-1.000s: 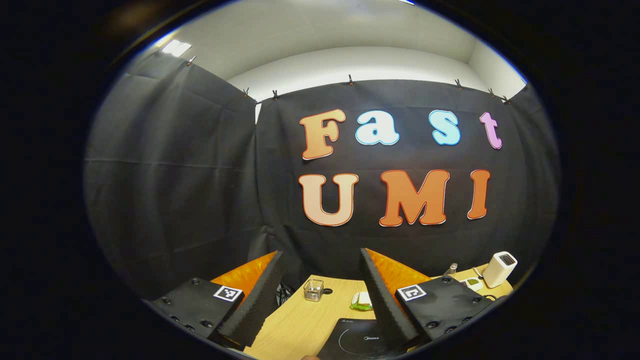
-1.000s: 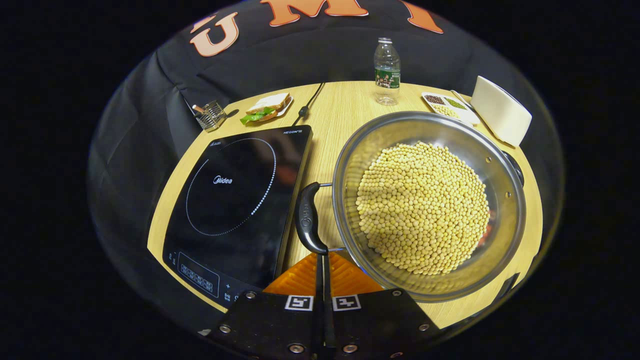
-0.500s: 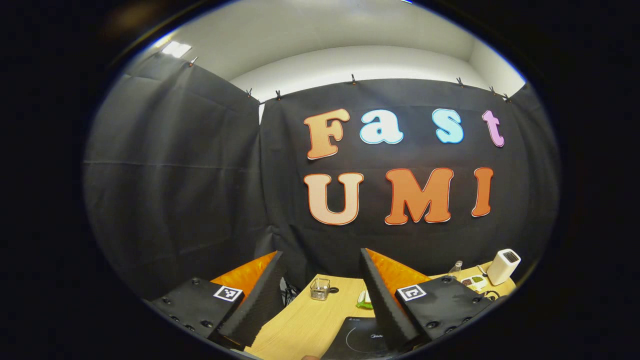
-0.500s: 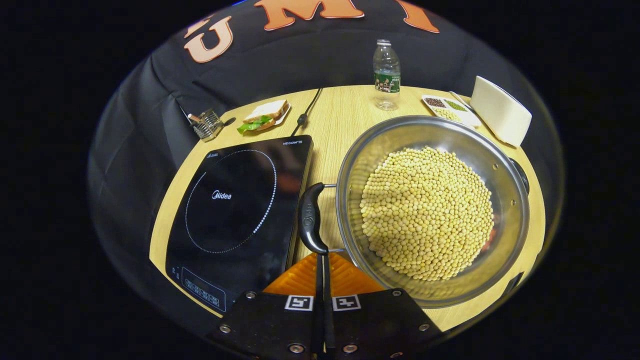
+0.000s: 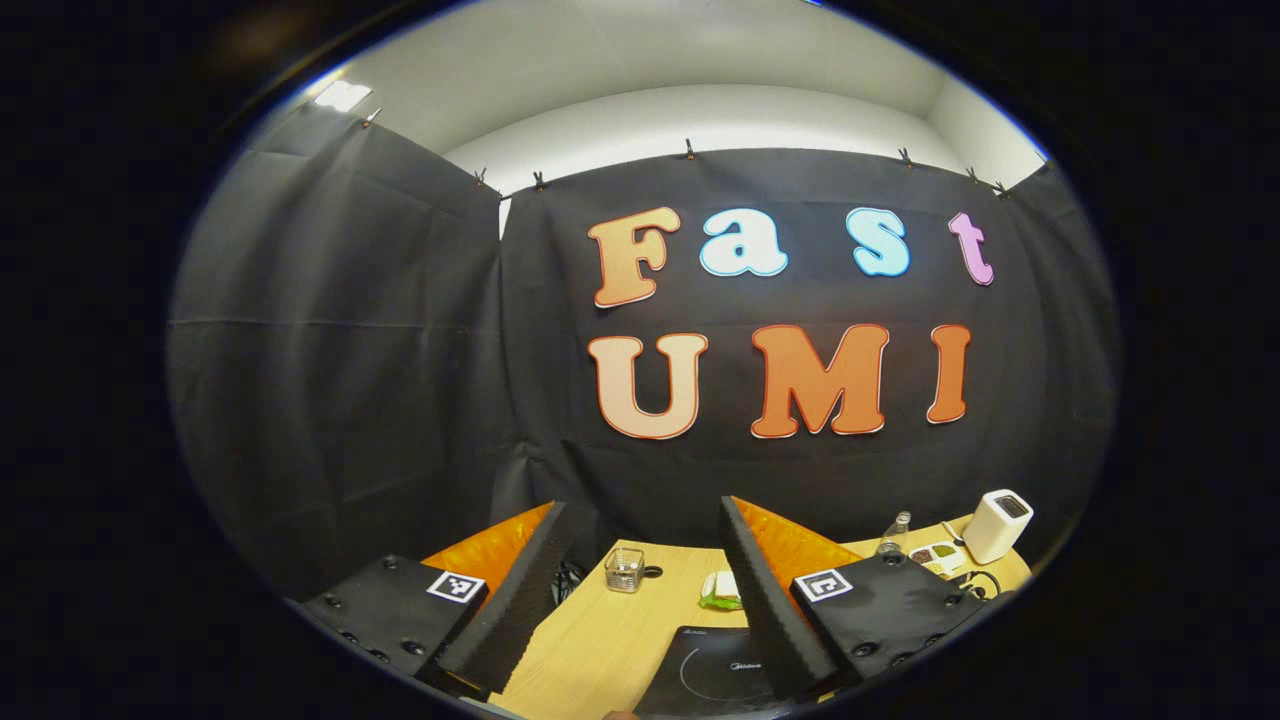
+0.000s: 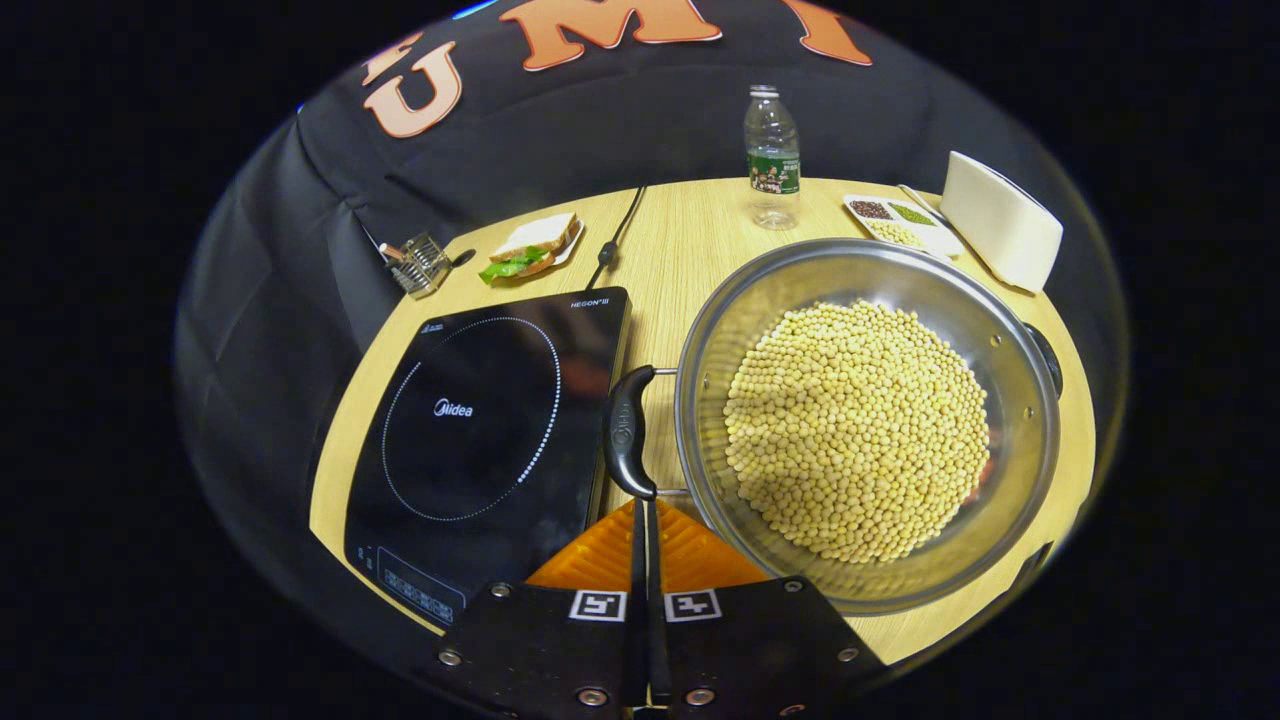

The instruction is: First push the handle of the pot to place it horizontally, then grasp the pot with both hands and set it on the induction cooktop.

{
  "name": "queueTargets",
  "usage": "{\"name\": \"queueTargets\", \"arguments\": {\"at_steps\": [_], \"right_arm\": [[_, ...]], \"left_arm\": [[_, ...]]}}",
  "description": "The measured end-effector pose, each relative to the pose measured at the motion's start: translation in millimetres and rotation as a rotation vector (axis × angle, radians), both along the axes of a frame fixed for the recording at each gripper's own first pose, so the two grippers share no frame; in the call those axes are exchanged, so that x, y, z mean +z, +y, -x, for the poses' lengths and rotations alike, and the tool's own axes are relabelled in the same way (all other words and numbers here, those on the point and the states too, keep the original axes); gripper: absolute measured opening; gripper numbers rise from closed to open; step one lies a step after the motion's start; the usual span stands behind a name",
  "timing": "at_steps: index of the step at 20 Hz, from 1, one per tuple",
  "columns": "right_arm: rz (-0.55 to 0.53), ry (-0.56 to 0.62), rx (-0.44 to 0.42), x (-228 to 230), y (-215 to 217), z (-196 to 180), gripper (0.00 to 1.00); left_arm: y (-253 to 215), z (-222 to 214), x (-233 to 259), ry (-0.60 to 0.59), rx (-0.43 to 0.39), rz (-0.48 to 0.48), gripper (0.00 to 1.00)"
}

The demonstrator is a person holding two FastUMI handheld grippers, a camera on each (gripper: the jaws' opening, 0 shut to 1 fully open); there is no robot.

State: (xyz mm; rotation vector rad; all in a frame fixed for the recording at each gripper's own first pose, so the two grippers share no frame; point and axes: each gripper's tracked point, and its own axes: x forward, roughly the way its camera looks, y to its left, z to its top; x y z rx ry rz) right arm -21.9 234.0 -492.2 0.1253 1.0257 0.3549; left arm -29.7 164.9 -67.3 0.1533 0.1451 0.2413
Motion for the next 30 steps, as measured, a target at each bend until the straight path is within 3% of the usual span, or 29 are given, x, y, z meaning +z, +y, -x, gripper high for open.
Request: {"name": "queueTargets", "arguments": {"at_steps": [6,11,19,22,24,25,26,27,30], "right_arm": [[-0.049,-0.069,-0.082,39,-41,-5,0.00],[-0.006,-0.111,-0.150,50,-100,-7,0.00],[0.033,-0.124,-0.272,41,-186,-15,0.03],[0.037,-0.137,-0.301,37,-212,-19,0.20],[0.070,-0.149,-0.315,31,-233,-22,0.37],[0.080,-0.150,-0.321,29,-242,-21,0.57],[0.086,-0.150,-0.328,26,-250,-22,0.61],[0.093,-0.154,-0.335,24,-258,-23,0.76],[0.124,-0.170,-0.346,18,-280,-33,0.88]], "left_arm": [[-43,-11,-30,0.048,-0.083,0.021,0.97],[-89,-24,-68,0.092,-0.165,0.073,0.97],[-174,-33,-185,0.251,-0.306,0.109,0.98],[-199,-31,-222,0.306,-0.330,0.161,0.98],[-211,-28,-251,0.356,-0.331,0.184,0.98],[-214,-26,-266,0.383,-0.326,0.188,0.98],[-219,-23,-282,0.413,-0.326,0.194,0.98],[-224,-21,-296,0.441,-0.329,0.203,0.98],[-247,-16,-336,0.496,-0.350,0.218,0.98]]}}
